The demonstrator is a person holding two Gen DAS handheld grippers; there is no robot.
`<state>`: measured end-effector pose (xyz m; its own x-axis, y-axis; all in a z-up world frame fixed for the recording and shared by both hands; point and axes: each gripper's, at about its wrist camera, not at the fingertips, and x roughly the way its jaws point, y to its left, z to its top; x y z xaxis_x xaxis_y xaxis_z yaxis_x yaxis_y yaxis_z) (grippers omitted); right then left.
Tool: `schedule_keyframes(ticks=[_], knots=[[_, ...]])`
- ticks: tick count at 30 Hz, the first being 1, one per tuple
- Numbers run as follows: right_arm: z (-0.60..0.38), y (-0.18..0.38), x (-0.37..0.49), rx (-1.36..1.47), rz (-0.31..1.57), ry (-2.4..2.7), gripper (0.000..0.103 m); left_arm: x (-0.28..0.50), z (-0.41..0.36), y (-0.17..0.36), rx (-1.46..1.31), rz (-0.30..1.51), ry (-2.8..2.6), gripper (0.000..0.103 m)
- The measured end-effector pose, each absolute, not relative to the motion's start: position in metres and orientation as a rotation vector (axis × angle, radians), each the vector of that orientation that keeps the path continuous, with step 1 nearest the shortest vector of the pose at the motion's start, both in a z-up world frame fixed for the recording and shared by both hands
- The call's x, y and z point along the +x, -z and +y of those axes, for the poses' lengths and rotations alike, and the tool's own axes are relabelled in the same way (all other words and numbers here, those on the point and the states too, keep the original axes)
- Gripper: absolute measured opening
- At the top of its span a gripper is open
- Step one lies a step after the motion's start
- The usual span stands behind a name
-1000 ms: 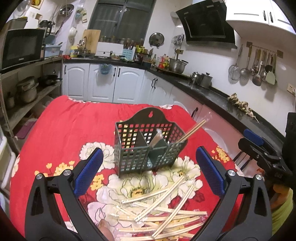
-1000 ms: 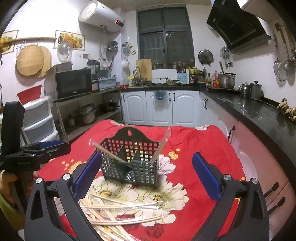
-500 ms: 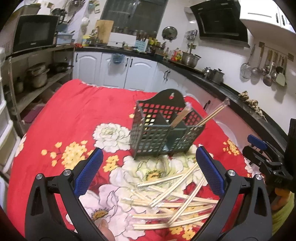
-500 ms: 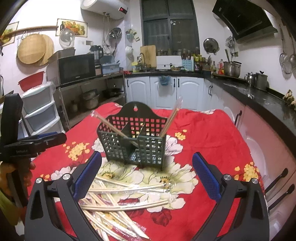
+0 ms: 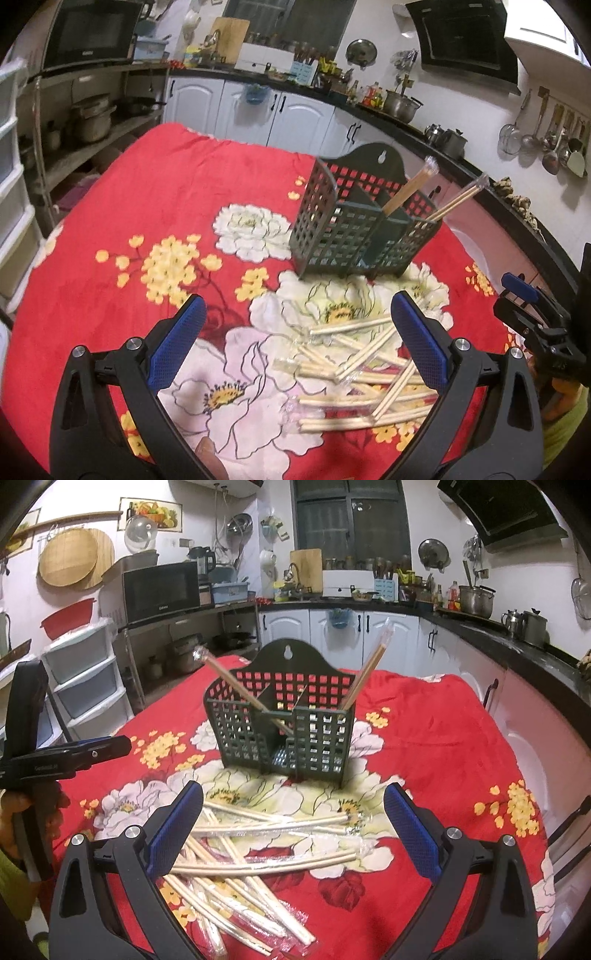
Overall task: Organize utensils
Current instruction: 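Close the left tool on a wrapped chopstick while the right tool grasps another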
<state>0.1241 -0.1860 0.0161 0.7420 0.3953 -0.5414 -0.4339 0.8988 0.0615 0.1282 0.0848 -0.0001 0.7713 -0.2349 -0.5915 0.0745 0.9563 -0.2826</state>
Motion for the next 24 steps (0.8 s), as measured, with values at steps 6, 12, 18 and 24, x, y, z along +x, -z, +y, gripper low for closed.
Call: schedule_keyframes(ticks=[6, 12, 18, 24], knots=[[-0.184, 0.003, 0.123, -0.074, 0.627, -0.455, 0.095, 0.129, 0.094, 0.023, -0.311, 0.739, 0.182, 0.092], [-0.191, 0.019, 0.128, -0.057, 0.677, -0.426, 0.095, 0.132, 0.094, 0.043, -0.365, 0.806, 0.230, 0.078], [-0.208, 0.031, 0.146, -0.003, 0.734, -0.377, 0.093, 0.137, 0.093, 0.061, -0.422, 0.877, 0.260, 0.063], [-0.222, 0.051, 0.168, 0.050, 0.829, -0.347, 0.079, 0.146, 0.092, 0.073, -0.438, 0.915, 0.258, 0.056]])
